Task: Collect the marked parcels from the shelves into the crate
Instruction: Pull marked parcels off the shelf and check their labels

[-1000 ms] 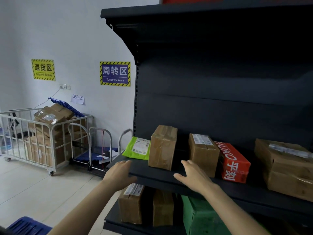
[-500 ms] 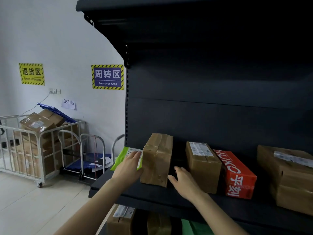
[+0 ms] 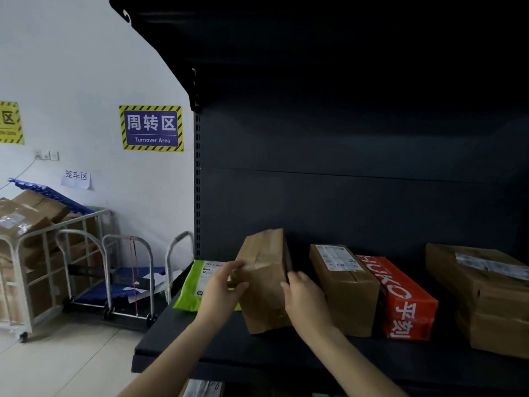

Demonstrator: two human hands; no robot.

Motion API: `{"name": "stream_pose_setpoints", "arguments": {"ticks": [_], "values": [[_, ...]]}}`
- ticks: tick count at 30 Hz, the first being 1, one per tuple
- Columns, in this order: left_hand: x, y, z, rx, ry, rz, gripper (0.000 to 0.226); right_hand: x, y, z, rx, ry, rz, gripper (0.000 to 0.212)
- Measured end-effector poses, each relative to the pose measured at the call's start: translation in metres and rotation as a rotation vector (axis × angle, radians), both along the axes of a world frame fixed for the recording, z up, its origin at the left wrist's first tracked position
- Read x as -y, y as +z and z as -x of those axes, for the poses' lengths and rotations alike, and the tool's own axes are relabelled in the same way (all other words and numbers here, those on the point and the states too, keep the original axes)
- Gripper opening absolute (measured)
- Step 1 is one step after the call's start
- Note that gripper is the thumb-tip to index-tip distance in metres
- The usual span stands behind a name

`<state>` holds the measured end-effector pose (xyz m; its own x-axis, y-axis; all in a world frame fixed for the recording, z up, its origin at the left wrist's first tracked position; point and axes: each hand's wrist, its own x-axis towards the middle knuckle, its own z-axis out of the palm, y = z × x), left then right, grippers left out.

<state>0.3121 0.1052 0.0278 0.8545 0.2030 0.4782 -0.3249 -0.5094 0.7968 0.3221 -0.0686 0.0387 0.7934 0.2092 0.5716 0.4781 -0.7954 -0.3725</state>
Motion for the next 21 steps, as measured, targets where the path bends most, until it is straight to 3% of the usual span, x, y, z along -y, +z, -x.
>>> {"name": "stream_pose_setpoints", "arguments": {"ticks": [5,9,13,16,18,21], "values": [[-0.014,-0.013,0.008,-0.116,-0.047,0.232,0.032,-0.026,0.01,-0.001,0.083,0.085,0.07,0.037],[-0.027,-0.02,0.012,-0.241,-0.008,0.177,0.028,-0.042,0.003,-0.002,0.057,0.127,0.167,0.044],[-0.04,-0.022,0.01,-0.35,0.059,0.0,0.041,-0.046,0.0,-0.001,0.047,0.18,0.225,0.042],[-0.043,-0.018,0.009,-0.365,-0.03,0.119,0.044,-0.035,0.001,-0.001,0.0,0.153,0.054,0.042],[-0.039,-0.008,0.01,-0.331,-0.071,0.227,0.039,-0.023,0.001,-0.004,-0.062,-0.008,-0.088,0.048],[-0.03,0.004,0.003,-0.31,-0.067,0.346,0.03,-0.014,0.0,-0.011,-0.471,-0.067,-0.341,0.05]]}}
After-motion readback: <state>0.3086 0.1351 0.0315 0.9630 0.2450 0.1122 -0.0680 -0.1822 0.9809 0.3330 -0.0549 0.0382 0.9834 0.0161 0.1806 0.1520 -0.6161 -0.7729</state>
